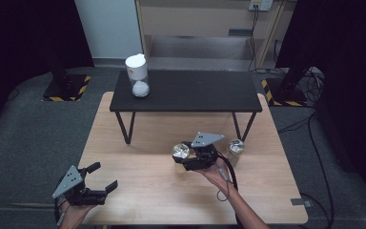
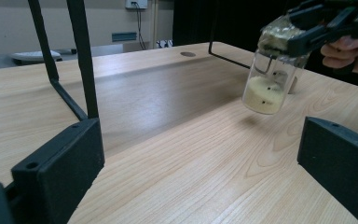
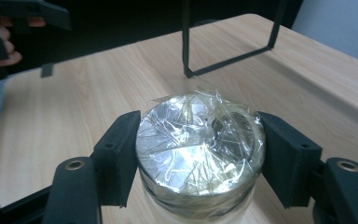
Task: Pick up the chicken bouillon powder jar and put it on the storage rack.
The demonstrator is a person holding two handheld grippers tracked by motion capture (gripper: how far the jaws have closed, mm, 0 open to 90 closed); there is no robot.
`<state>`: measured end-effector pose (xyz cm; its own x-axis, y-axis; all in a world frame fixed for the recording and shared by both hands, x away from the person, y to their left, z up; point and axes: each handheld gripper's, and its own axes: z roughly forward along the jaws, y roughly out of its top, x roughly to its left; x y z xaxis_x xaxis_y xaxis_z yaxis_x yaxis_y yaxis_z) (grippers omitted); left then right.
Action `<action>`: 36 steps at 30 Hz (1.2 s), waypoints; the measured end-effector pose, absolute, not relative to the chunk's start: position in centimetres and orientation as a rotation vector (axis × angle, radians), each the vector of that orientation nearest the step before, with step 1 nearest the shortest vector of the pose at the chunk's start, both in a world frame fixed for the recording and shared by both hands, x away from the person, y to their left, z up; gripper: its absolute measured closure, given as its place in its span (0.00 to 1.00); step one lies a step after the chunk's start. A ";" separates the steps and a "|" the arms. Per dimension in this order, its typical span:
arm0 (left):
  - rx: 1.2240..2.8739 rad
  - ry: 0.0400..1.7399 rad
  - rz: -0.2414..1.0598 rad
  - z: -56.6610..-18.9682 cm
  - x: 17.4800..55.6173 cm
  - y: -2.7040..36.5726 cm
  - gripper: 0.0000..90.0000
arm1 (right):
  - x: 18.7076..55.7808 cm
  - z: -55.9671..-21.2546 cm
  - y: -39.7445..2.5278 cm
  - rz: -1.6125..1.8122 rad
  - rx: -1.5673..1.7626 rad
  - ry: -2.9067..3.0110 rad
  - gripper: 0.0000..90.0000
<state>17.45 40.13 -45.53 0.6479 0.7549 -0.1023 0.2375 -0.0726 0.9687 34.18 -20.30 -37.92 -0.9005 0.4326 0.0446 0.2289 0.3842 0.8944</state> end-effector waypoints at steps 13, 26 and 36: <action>1.628 0.833 0.520 -45.5 17.4 40.2 0.00 | 35.2 -32.8 -21.3 1.599 0.528 2.489 0.39; 1.625 0.836 0.523 -45.5 17.4 40.2 0.00 | 35.8 -27.4 -21.2 1.548 0.466 2.513 0.39; 1.624 0.837 0.520 -45.6 17.4 40.2 0.00 | 36.5 -24.0 -21.4 1.554 0.481 2.487 0.39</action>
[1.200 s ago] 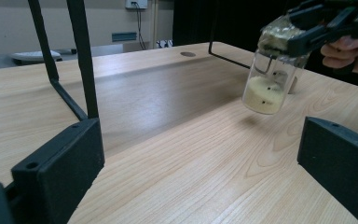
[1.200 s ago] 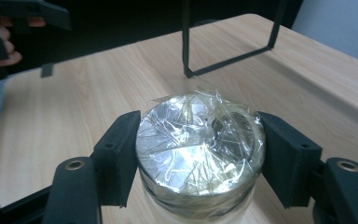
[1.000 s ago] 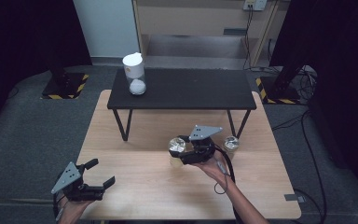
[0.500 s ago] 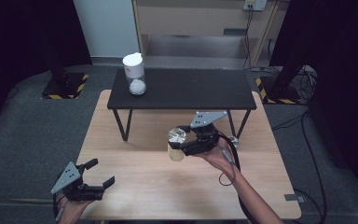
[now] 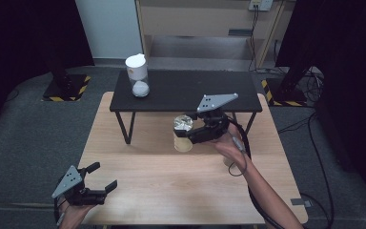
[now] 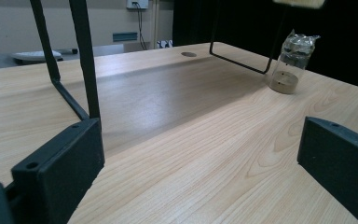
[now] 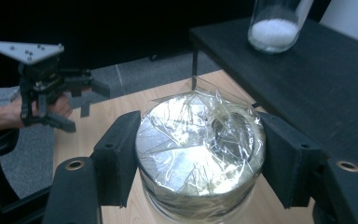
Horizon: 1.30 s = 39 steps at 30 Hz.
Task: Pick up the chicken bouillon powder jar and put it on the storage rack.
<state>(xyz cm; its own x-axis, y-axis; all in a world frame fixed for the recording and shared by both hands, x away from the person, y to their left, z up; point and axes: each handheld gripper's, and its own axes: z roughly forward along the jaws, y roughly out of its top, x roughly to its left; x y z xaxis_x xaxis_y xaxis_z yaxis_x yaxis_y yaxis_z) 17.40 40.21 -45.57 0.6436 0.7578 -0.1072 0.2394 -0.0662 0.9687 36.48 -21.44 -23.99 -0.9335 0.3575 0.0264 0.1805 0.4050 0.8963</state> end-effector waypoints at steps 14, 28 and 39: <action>1.624 0.840 0.518 -45.6 17.4 40.3 0.00 | 38.1 -19.2 -20.4 1.529 0.546 2.431 0.39; 1.617 0.847 0.516 -45.7 17.4 40.4 0.00 | 40.4 -17.1 -18.9 1.509 0.690 2.324 0.39; 1.604 0.862 0.516 -45.8 17.4 40.7 0.00 | 42.5 -16.6 -17.5 1.478 0.797 2.256 0.39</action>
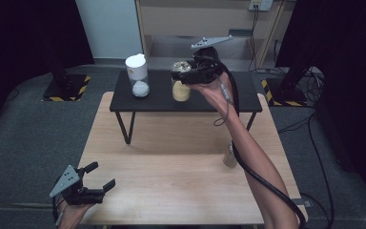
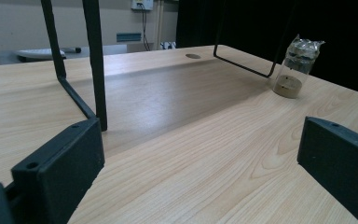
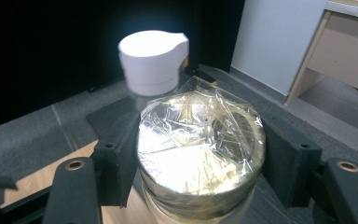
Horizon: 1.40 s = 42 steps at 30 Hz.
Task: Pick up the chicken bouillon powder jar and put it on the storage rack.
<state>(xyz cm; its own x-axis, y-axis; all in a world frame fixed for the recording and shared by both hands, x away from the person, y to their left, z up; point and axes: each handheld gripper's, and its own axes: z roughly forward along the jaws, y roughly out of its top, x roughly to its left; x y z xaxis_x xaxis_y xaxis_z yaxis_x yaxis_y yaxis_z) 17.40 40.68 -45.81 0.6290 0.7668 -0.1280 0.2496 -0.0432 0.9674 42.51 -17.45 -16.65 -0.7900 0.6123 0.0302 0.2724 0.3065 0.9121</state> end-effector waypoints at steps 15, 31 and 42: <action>1.602 0.864 0.516 -45.8 17.4 40.7 0.00 | 43.8 -17.4 -16.6 1.434 0.921 2.129 0.39; 1.602 0.862 0.517 -45.8 17.4 40.7 0.00 | 44.4 -18.5 -15.9 1.398 0.953 2.121 0.39; 1.608 0.861 0.516 -45.8 17.4 40.7 0.00 | 45.0 -19.9 -15.2 1.382 0.965 2.153 0.39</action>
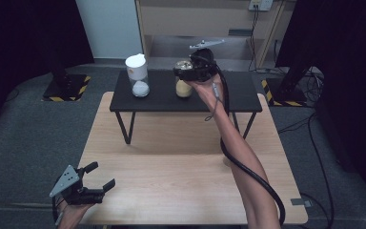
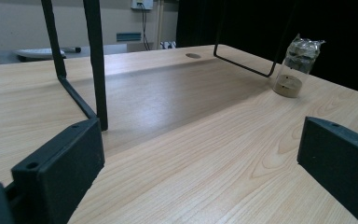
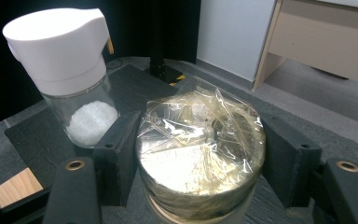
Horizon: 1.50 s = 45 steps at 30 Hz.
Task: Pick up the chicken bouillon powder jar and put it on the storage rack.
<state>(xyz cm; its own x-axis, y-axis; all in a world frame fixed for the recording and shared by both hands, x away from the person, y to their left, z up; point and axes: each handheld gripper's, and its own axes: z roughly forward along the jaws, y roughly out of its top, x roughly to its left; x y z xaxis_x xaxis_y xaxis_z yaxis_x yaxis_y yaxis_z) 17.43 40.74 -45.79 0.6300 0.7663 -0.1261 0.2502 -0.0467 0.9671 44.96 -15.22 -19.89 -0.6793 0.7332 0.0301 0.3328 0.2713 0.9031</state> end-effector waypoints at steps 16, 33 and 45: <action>1.608 0.862 0.516 -45.8 17.4 40.7 0.00 | 45.4 -20.9 -15.7 1.404 0.986 2.159 0.39; 1.610 0.862 0.520 -45.7 17.4 40.6 0.00 | 44.5 -20.1 -17.2 1.467 1.010 2.074 0.09; 1.605 0.867 0.521 -45.7 17.3 40.6 0.00 | 41.6 -18.7 -18.7 1.554 0.865 2.060 0.10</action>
<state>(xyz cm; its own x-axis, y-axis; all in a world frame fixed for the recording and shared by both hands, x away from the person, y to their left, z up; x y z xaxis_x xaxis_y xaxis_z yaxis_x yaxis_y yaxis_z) 17.34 40.63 -45.75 0.6245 0.7708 -0.1259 0.2500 -0.0445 0.9672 41.64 -18.69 -18.65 -0.7199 0.6930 0.0383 0.2271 0.1830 0.9565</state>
